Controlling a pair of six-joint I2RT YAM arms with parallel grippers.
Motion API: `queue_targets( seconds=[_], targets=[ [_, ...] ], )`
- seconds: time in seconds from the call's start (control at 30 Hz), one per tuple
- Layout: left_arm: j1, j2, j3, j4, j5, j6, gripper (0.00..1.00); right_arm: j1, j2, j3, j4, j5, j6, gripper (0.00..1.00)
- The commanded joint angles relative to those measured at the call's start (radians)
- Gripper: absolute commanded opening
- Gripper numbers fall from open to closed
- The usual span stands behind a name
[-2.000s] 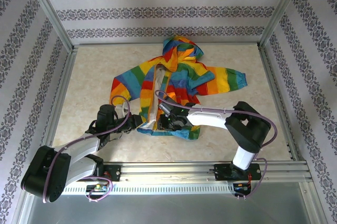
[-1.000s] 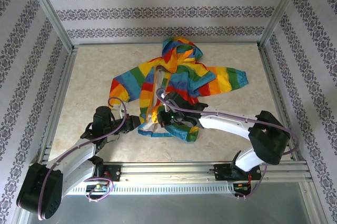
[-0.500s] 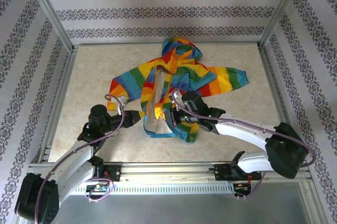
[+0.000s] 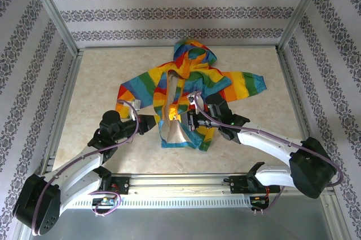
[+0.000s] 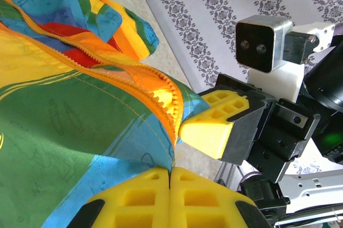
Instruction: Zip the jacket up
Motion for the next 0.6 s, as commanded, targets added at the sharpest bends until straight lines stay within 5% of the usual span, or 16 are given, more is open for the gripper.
queue_targets(
  seconds=[0.0, 0.57],
  targets=[
    [-0.030, 0.012, 0.047, 0.055, -0.050, 0.038, 0.00, -0.002, 0.002, -0.020, 0.094, -0.052, 0.031, 0.00],
    [-0.059, 0.181, 0.078, 0.234, 0.001, -0.089, 0.00, 0.000, 0.006, -0.038, 0.142, -0.057, 0.058, 0.00]
  ],
)
